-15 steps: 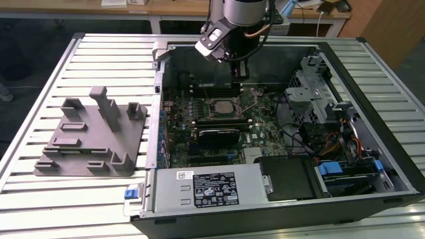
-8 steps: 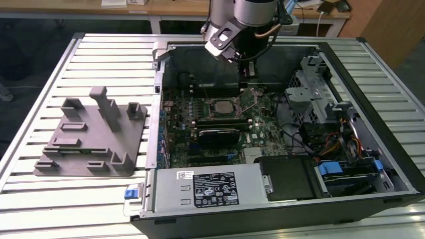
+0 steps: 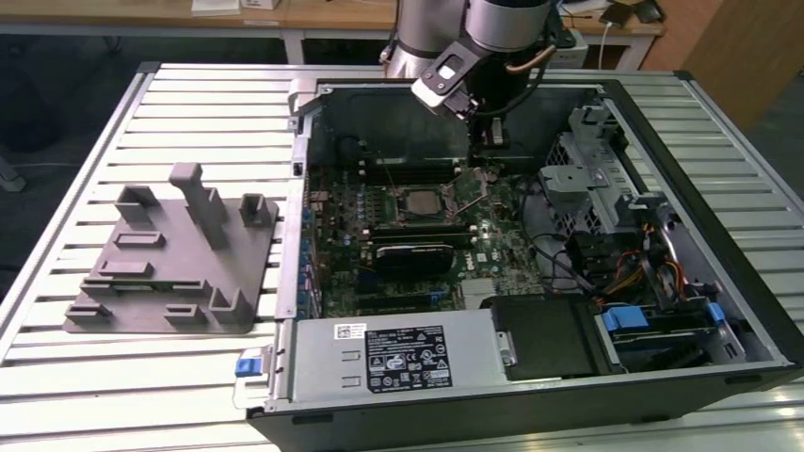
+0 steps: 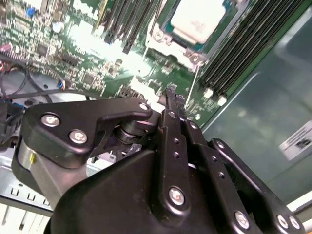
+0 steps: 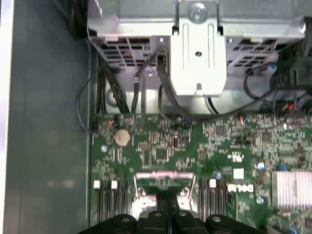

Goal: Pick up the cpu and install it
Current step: 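Close the cpu cover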

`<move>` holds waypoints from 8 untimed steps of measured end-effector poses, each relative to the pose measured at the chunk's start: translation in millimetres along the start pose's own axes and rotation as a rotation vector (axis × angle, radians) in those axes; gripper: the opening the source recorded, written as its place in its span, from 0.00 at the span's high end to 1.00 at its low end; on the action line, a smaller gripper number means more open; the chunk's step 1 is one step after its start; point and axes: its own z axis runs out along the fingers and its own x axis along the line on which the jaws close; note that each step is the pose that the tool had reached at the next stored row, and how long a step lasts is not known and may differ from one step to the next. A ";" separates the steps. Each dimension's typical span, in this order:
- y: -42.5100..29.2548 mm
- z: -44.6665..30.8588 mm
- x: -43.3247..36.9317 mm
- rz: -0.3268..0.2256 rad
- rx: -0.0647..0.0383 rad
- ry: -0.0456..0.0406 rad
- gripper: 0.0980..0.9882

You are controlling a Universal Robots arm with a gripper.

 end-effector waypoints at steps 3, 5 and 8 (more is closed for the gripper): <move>6.3 1.6 0.0 0.001 0.000 -0.0001 0.99; 8.9 3.1 -0.1 0.001 0.000 -0.0019 0.99; 10.4 5.3 -0.1 0.001 0.000 -0.0060 0.99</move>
